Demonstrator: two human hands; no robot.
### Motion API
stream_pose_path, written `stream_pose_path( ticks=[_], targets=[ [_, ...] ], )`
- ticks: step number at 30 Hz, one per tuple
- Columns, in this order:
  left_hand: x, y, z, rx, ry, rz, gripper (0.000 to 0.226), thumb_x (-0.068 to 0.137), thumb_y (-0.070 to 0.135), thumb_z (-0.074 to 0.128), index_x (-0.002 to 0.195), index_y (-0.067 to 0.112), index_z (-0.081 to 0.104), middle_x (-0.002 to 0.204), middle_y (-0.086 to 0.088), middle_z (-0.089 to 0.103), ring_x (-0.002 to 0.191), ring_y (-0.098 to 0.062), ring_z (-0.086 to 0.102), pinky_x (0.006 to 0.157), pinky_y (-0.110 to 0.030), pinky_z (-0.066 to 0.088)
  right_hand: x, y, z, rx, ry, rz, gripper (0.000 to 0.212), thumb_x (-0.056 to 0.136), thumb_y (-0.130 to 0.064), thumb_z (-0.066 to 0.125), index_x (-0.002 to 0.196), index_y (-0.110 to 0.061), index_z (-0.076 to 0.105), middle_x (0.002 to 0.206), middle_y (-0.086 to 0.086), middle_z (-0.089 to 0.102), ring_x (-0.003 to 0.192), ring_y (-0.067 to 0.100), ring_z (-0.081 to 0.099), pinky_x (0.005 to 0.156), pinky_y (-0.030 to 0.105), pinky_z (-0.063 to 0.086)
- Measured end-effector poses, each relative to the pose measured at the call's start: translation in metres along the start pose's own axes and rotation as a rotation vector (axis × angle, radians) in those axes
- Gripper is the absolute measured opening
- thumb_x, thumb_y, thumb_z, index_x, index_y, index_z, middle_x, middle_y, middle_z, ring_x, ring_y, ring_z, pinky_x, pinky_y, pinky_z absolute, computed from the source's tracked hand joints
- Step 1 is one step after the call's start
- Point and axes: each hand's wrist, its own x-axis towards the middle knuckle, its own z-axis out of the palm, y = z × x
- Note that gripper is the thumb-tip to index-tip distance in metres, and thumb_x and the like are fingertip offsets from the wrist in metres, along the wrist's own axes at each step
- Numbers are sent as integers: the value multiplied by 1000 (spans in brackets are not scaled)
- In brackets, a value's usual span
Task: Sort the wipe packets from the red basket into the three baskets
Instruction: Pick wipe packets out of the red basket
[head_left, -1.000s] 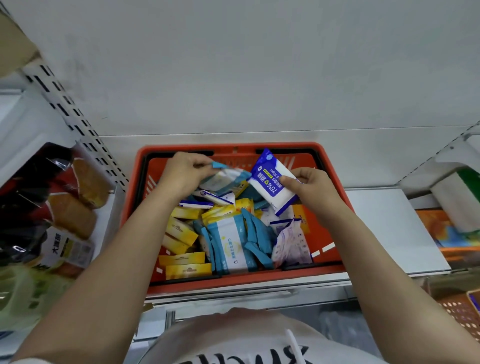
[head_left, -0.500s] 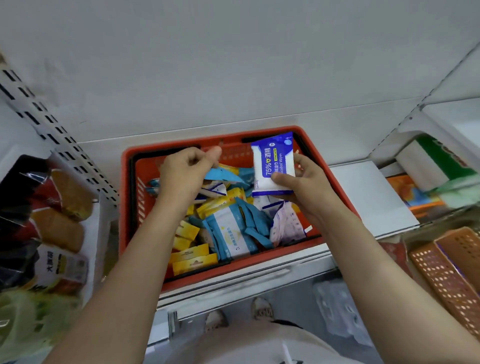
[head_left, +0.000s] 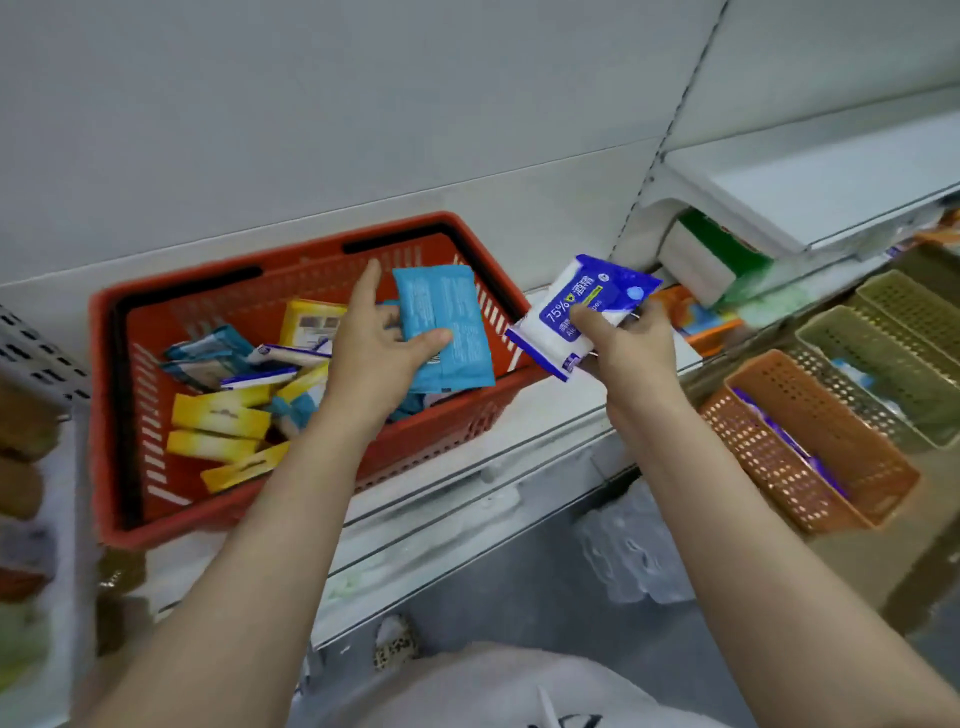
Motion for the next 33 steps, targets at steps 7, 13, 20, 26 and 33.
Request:
stream_pose_path(
  ticks=[7, 13, 20, 26, 33],
  targets=[
    [-73, -4, 164, 33, -31, 44, 26, 80, 10, 78, 93, 23, 60, 93, -3, 70, 83, -19, 67, 77, -37, 56, -8, -4, -166, 117, 93, -72, 45, 58, -16, 80, 100, -18, 62, 98, 15, 74, 89, 38, 71, 80, 58, 57],
    [-148, -17, 311, 138, -167, 84, 20, 76, 22, 78, 85, 28, 60, 86, 8, 69, 79, -12, 64, 76, -32, 55, -26, 1, -303, 187, 190, 43, 29, 85, -13, 68, 113, -5, 65, 101, 16, 74, 87, 33, 72, 80, 56, 58],
    [-184, -29, 404, 513, -414, 340, 21, 78, 30, 77, 97, 29, 69, 96, 10, 69, 96, -14, 60, 79, -29, 44, -11, 2, -386, 261, 156, 140, 41, 88, -24, 73, 120, -1, 62, 104, 20, 72, 87, 30, 72, 71, 41, 62],
    [-156, -41, 459, 538, -609, 352, 20, 87, 33, 72, 106, 27, 76, 128, 0, 64, 127, -15, 48, 106, -35, 35, 44, 9, -429, 232, 265, 208, 45, 70, -8, 86, 111, -4, 68, 99, 18, 75, 87, 35, 73, 73, 49, 61],
    [-99, -41, 531, 250, -623, -144, 52, 82, 21, 80, 124, 24, 48, 113, 0, 65, 91, -2, 66, 81, -36, 59, 111, -6, -468, 219, 196, 237, 17, 87, -2, 71, 102, -9, 67, 91, 10, 76, 75, 21, 74, 62, 35, 61]
  ],
)
